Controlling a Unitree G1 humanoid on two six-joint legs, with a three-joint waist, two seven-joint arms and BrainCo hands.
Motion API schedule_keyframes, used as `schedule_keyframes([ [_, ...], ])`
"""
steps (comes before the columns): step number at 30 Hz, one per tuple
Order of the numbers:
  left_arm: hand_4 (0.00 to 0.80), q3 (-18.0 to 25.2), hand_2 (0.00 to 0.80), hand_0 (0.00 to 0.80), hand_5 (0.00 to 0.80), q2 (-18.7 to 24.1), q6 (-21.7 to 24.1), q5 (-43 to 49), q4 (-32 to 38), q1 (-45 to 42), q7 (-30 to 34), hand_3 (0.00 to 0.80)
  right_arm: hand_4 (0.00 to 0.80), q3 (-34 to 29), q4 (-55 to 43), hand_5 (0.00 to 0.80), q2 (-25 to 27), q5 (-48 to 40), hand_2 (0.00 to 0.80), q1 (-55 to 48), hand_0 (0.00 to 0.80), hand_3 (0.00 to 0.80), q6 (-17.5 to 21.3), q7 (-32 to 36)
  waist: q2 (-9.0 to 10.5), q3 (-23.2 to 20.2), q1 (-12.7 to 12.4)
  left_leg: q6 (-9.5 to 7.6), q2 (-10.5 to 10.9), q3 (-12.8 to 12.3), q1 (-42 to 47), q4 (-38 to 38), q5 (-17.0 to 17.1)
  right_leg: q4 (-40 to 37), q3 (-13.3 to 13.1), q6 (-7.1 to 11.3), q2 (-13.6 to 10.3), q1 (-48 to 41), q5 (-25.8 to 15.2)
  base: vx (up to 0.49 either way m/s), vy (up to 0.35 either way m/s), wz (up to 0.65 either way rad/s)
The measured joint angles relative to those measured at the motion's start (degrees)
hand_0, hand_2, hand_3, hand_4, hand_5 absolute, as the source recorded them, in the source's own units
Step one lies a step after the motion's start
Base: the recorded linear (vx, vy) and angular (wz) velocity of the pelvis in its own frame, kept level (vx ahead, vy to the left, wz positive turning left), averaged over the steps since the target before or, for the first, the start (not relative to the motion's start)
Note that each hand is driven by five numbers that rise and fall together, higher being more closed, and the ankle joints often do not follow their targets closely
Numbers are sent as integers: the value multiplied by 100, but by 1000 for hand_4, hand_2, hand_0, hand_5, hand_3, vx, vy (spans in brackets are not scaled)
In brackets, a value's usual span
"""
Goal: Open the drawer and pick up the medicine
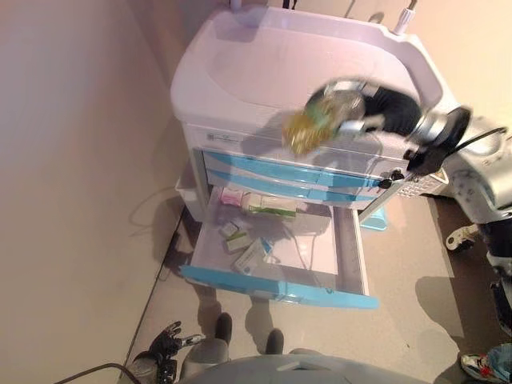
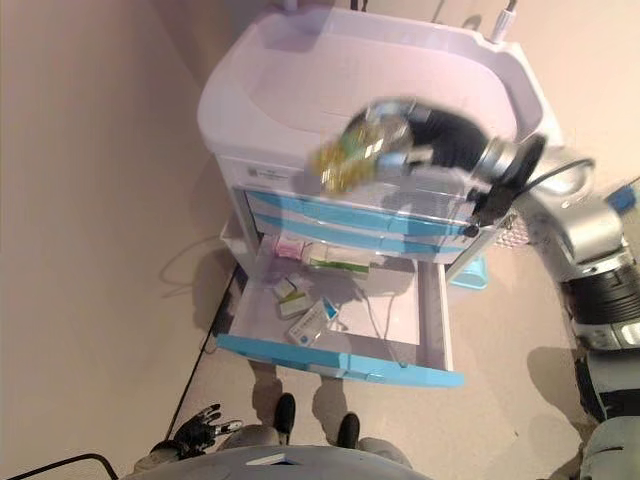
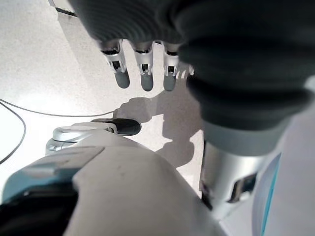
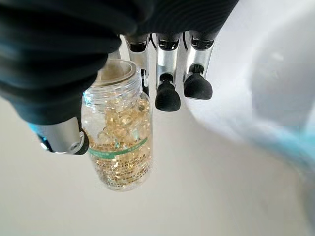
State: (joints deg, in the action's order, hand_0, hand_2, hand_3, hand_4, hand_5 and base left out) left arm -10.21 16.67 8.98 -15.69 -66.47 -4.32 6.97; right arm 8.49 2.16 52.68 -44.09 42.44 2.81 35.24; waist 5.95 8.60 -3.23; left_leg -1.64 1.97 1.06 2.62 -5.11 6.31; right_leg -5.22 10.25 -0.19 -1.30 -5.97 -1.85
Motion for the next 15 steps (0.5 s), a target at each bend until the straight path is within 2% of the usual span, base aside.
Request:
schedule_keyframes([
  [6, 0, -9, 0, 0, 0, 19, 9, -4, -134, 2, 15, 0, 800, -105, 1461, 800, 273, 27, 800, 795, 800, 800, 103, -1410, 59, -71, 1, -10, -1, -24, 77, 0, -14, 0, -26, 4, 1, -63, 3, 29, 17, -2],
  [8, 0, -7, 0, 0, 0, 11, 10, -5, -187, 5, 15, 0, 800, -48, 1880, 800, 444, 362, 800, 987, 800, 800, 105, -1824, 58, -95, -14, -6, -2, -11, 76, -3, -17, 0, -12, 5, 2, -71, 3, 6, 5, 2],
  [11, 0, -14, 0, 0, 0, 9, 11, -8, -194, 6, 11, 0, 800, 677, 2691, 800, 892, 1264, 800, 1540, 800, 800, 91, -2303, 54, -105, -33, -4, -1, 9, 74, -4, -16, -1, 4, 6, 1, -74, 4, 2, 3, 1],
  [15, 0, -17, 0, 0, 0, 11, 6, -9, -194, 8, 7, 0, 800, 1907, 3557, 800, 1202, 2198, 800, 2489, 800, 800, -7, -2489, 50, -111, -76, 4, -2, 46, 69, -8, -9, -1, 47, 8, 2, -82, 5, 11, 16, 3],
])
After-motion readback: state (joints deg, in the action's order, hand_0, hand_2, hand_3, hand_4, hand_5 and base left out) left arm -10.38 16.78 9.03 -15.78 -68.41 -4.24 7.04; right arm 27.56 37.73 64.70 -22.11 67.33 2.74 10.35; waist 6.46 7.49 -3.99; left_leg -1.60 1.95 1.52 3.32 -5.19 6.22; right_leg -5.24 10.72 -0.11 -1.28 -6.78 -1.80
